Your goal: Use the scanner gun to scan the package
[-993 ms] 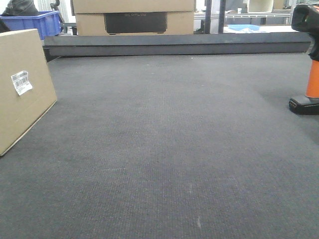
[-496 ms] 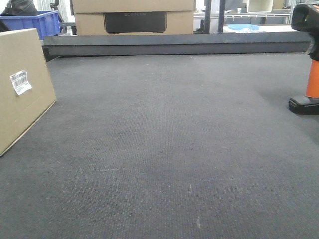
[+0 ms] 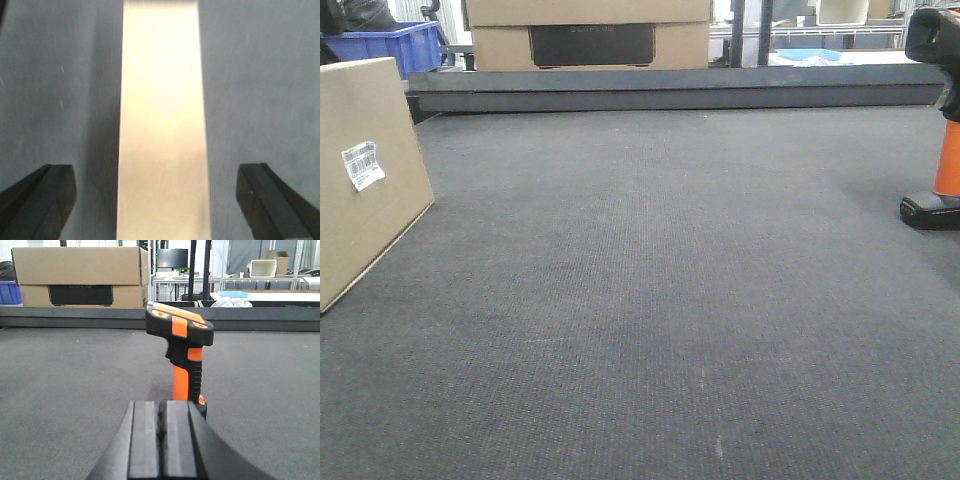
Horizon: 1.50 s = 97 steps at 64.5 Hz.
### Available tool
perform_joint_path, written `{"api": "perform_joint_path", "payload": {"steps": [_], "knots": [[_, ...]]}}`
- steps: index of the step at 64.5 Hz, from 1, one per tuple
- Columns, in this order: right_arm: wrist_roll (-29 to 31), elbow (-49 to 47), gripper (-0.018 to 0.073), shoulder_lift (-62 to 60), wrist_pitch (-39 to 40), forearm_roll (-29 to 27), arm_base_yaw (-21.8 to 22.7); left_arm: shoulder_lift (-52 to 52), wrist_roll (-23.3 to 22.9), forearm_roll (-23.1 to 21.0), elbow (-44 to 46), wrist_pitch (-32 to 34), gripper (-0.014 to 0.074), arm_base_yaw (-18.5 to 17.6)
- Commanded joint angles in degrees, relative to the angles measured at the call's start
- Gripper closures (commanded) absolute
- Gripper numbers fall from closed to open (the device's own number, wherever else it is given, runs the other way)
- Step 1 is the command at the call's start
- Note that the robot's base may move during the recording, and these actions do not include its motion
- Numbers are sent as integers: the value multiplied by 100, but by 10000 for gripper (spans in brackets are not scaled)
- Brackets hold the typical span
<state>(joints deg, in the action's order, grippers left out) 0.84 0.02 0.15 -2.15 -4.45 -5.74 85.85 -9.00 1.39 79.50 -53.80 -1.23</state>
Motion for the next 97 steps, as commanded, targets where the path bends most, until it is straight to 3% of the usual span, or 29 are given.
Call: {"api": "perform_joint_path", "payload": {"steps": [1, 11, 41, 45, 51, 57, 59, 73, 80, 90, 97], "knots": [[18, -2, 727, -15, 91, 43, -12, 110, -42, -139, -11, -155, 56, -12], [18, -2, 727, -15, 91, 43, -12, 315, -42, -139, -19, -565, 56, -24], [18, -2, 727, -15, 91, 43, -12, 704, -42, -139, -32, -994, 90, -180], [18, -2, 727, -15, 91, 43, -12, 704, -42, -77, -32, -994, 166, -180], [18, -2, 727, -15, 91, 43, -12, 704, -52, -50, -32, -971, 359, -180], [18, -2, 727, -15, 91, 43, -12, 704, -52, -50, -32, -866, 633, -180], [18, -2, 727, -15, 91, 43, -12, 704, -52, -139, -32, -830, 707, -180], [18, -2, 727, -15, 91, 43, -12, 704, -52, -1284, 577, -739, 708, -294], [18, -2, 727, -15, 91, 43, -12, 704, -118, -1681, 802, -451, 708, -611], [18, -2, 727, -15, 91, 43, -12, 893, -725, -1976, 812, 296, 708, -1203], [18, -2, 727, -15, 91, 43, -12, 1156, -768, -2307, 812, 424, 708, -1481]]}}
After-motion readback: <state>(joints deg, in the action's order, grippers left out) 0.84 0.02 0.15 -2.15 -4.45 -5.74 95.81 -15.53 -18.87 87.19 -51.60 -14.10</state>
